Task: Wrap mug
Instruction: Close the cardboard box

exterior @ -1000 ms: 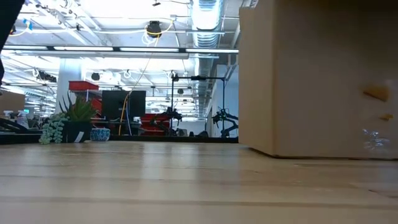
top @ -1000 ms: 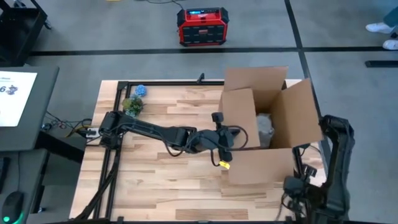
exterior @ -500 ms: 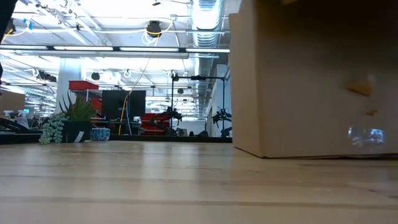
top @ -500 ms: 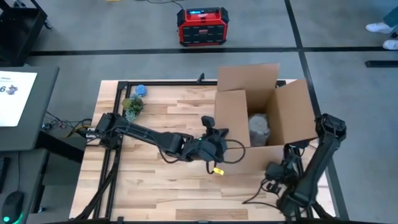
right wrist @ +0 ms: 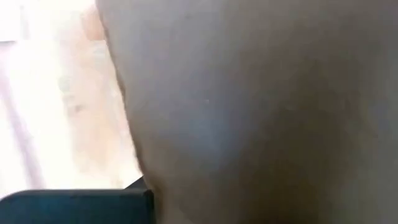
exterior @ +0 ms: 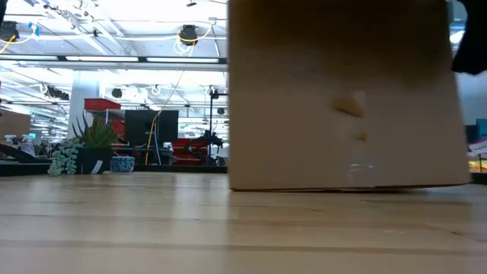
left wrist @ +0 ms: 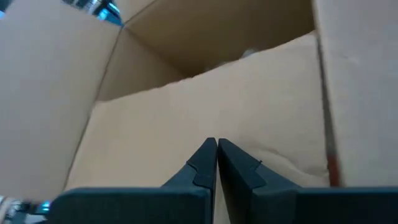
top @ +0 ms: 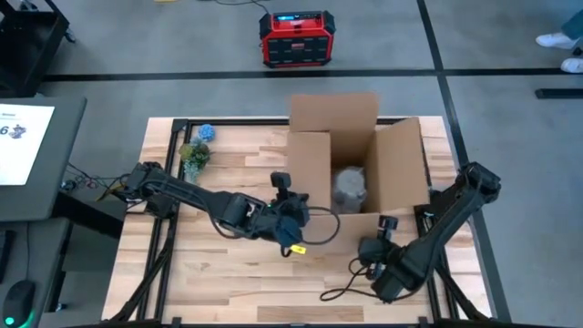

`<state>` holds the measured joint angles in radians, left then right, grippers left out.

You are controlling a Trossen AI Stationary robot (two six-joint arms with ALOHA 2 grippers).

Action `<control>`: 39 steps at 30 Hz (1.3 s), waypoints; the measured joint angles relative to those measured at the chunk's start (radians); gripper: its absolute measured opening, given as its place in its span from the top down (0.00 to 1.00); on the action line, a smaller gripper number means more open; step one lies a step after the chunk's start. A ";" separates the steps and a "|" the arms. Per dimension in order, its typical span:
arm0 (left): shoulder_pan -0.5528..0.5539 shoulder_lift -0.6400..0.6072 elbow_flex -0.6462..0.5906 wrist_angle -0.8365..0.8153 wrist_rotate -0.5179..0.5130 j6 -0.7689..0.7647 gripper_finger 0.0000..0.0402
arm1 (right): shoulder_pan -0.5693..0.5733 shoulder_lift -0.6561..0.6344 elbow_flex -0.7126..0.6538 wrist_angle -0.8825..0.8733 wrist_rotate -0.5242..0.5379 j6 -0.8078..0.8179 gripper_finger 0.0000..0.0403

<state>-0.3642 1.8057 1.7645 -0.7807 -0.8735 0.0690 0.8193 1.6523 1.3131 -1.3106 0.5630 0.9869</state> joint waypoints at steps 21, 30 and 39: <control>-0.007 -0.009 0.002 -0.063 0.007 -0.099 1.00 | 0.238 -0.228 0.035 -0.260 0.109 0.777 0.86; -0.014 -0.008 0.002 -0.069 0.029 -0.113 1.00 | 0.128 -0.246 0.016 -0.261 0.402 0.669 0.99; -0.014 -0.006 0.001 -0.052 0.035 -0.118 1.00 | 0.070 -0.281 0.214 -0.240 0.566 0.337 1.00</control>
<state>-0.3779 1.7996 1.7653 -0.8330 -0.8383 -0.0494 0.8889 1.3710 1.5273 -1.5505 1.1288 1.3237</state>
